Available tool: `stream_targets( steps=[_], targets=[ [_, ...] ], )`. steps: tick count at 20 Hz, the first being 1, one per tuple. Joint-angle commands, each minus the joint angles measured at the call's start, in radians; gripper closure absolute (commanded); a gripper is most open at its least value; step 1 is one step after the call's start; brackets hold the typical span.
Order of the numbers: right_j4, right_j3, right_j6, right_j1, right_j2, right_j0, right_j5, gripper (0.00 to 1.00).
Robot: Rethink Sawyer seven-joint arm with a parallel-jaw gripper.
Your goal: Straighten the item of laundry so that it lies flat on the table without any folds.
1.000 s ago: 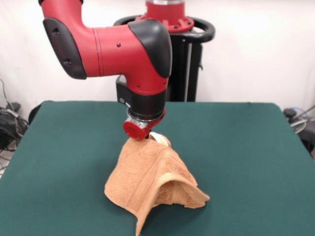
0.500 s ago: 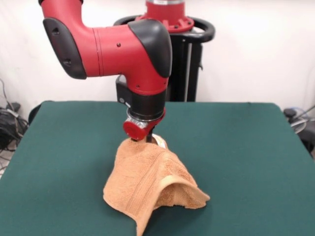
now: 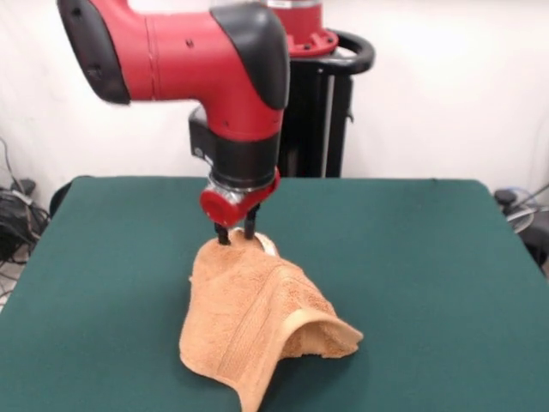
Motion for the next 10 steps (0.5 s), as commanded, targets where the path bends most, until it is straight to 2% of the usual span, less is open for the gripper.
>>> stream_targets(
  steps=[1, 6, 10],
  targets=[
    [0.171, 0.035, 0.000, -0.210, 0.093, -0.005, 0.154, 0.00],
    [0.257, -0.027, -0.018, -0.267, 0.097, 0.014, 0.230, 0.00],
    [0.288, -0.079, -0.035, -0.258, 0.097, 0.018, 0.261, 0.00]
  ],
)
